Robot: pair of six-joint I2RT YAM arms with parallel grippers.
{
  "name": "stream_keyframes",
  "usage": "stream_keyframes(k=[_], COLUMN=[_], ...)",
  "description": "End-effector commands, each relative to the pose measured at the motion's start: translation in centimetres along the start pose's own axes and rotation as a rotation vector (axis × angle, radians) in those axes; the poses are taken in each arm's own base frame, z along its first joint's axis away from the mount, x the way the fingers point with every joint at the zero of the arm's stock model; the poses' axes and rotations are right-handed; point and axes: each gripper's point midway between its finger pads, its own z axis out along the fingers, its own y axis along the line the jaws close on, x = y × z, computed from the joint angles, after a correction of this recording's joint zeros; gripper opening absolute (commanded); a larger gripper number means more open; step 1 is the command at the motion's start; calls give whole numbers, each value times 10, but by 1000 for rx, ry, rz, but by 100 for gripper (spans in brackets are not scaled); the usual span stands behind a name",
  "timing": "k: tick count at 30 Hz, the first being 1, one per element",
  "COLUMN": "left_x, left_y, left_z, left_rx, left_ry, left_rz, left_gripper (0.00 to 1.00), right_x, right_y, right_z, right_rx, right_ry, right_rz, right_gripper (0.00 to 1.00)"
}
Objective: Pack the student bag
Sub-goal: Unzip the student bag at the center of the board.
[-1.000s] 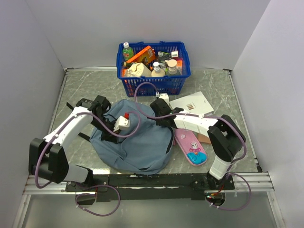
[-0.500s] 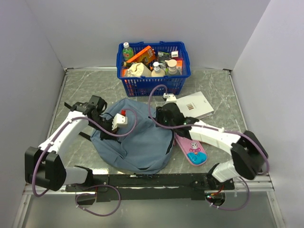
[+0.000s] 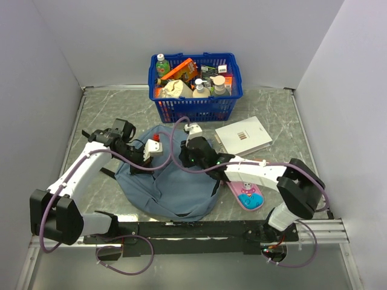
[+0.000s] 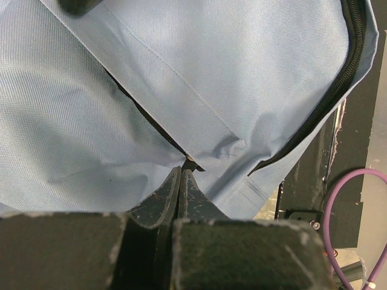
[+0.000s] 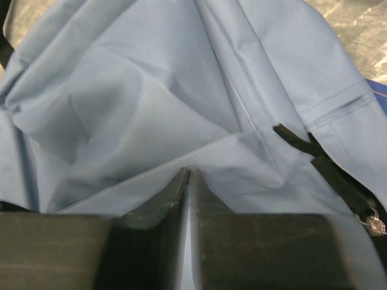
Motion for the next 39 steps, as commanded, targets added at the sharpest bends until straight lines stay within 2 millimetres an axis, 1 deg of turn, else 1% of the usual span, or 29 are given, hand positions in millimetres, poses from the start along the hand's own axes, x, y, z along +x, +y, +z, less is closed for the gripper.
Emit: stream_keyframes(k=[1, 2, 3, 4, 5, 6, 7, 8, 10, 12, 13, 15, 16, 18, 19, 20, 21, 22, 23, 24, 25, 27, 28, 30, 33, 37, 39], left_x=[-21, -20, -19, -18, -17, -16, -16, -15, -17, -18, -20, -21, -21, -20, -20, -20, -20, -19, -18, -18, -18, -19, -19, -19, -20, -18, -22], left_y=[-5, -5, -6, -6, -6, -7, -7, -7, -6, -6, -6, -6, -6, -5, -5, -5, -4, -5, -3, -3, -2, -1, -1, 0, 2, 1, 6], left_z=[-11, -11, -11, -11, -10, -10, -10, -9, -10, -11, -12, -12, -12, -13, -13, -13, -13, -13, -12, -12, -12, -12, -12, -12, -12, -11, -11], left_rx=[-5, -3, -2, -4, -3, -4, -5, -4, -9, -5, -7, -12, -12, -18, -17, -17, -21, -20, -23, -24, -25, -26, -28, -29, -38, -43, -74], left_ry=[-63, -61, -61, -58, -57, -56, -57, -54, -59, -60, -63, -66, -66, -62, -62, -60, -60, -58, -57, -58, -59, -61, -63, -63, -63, -63, -80], left_rz=[41, 40, 41, 42, 41, 41, 48, 46, 51, 51, 55, 64, 64, 65, 69, 66, 72, 72, 72, 71, 73, 73, 73, 72, 80, 75, 62], left_gripper=[1, 1, 1, 1, 1, 1, 1, 1, 1, 1, 1, 1, 1, 1, 1, 1, 1, 1, 1, 1, 1, 1, 1, 1, 1, 1, 2], right_x=[-41, -42, -45, -44, -46, -45, -41, -42, -31, -22, -13, -6, 2, 8, 8, 16, 17, 13, 19, 18, 24, 28, 34, 35, 45, 62, 64], right_y=[19, 20, 23, 23, 22, 25, 23, 23, 23, 22, 16, 3, 3, 2, 4, 0, 0, 1, -3, -3, -6, -7, -9, -8, -6, -8, -3], right_z=[6, 6, 6, 5, 5, 4, 5, 6, 11, 11, 14, 8, 10, 6, 1, -2, -5, -11, -13, -18, -20, -23, -23, -25, -24, -16, -11], right_rx=[33, 43, 42, 51, 68, 69, 83, 101, 130, 182, 230, 353, 379, 404, 395, 401, 392, 381, 387, 383, 385, 376, 375, 361, 323, 295, 246], right_ry=[-120, -128, -137, -133, -145, -143, -129, -132, -102, -73, -55, -28, -7, 9, 5, 14, 9, -5, 5, 2, 14, 20, 33, 36, 52, 102, 104], right_rz=[11, 17, 23, 22, 25, 18, 10, 4, -18, -53, -68, -79, -95, -112, -109, -110, -98, -86, -87, -79, -78, -62, -60, -43, -15, 24, 73], right_gripper=[34, 39, 47, 50, 51, 52, 52, 52, 51, 50, 48, 44, 43, 42, 41, 41, 40, 39, 38, 38, 38, 37, 36, 35, 33, 31, 29])
